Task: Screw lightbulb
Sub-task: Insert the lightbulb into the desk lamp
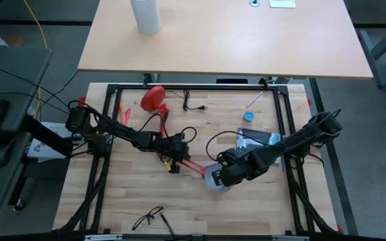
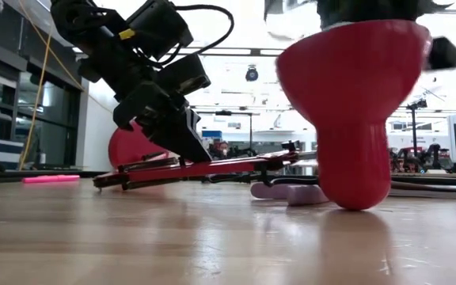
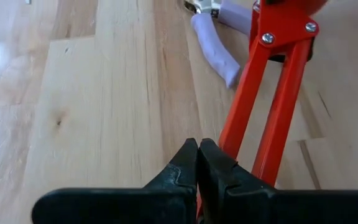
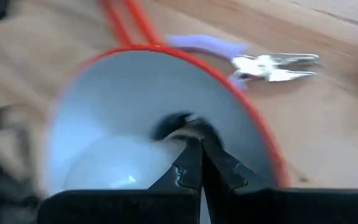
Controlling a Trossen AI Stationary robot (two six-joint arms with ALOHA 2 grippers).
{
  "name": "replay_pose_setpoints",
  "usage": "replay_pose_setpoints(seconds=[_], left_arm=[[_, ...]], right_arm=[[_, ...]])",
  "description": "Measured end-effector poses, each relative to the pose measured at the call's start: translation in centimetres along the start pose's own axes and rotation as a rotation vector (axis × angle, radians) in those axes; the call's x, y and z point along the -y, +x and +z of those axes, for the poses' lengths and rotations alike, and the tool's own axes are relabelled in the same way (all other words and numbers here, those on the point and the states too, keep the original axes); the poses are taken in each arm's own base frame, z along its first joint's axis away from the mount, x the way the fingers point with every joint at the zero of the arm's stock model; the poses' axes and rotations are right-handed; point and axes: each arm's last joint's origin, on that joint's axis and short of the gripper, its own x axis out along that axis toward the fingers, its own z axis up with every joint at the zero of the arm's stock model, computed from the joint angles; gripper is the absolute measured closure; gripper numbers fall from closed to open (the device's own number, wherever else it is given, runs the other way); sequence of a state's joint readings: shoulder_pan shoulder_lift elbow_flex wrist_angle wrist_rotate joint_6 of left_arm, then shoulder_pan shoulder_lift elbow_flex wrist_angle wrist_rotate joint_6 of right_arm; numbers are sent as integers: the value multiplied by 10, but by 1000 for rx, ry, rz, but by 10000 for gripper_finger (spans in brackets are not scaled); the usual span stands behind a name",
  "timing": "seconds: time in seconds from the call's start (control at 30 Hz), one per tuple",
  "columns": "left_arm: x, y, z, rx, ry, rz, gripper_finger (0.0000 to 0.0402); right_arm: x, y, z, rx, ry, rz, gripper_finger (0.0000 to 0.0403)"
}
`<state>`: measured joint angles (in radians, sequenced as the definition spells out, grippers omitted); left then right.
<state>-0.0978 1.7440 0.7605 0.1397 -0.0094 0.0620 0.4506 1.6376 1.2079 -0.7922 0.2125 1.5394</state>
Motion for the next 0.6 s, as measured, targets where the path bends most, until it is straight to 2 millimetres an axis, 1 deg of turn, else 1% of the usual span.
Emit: replay_pose_setpoints(seconds=[0.03,0.1,0.2,0.27,0.37,0.43,0.53,0.6], left_arm=[[0,0,0,4,0,-2,401],[1,0,0,-1,2,-11,401],[1,0,0,4,1,-15,401],[1,0,0,6,1,-17,401],[1,0,0,5,2,-17,401],[1,0,0,5,3,-17,401],[1,0,0,5,3,-16,401],[1,0,0,7,3,-14,401]], right_arm=[[3,2,0,4,14,-29,403],[8,3,0,11,54,-32,403],[7,9,-2,10,70,30,403],[6,7,-1,20,48,65,403],[6,-1,0,28,42,87,403],[10,-8,3,48,40,79,403],[17,-22,6,85,28,67,403],[21,-34,10,106,15,85,403]])
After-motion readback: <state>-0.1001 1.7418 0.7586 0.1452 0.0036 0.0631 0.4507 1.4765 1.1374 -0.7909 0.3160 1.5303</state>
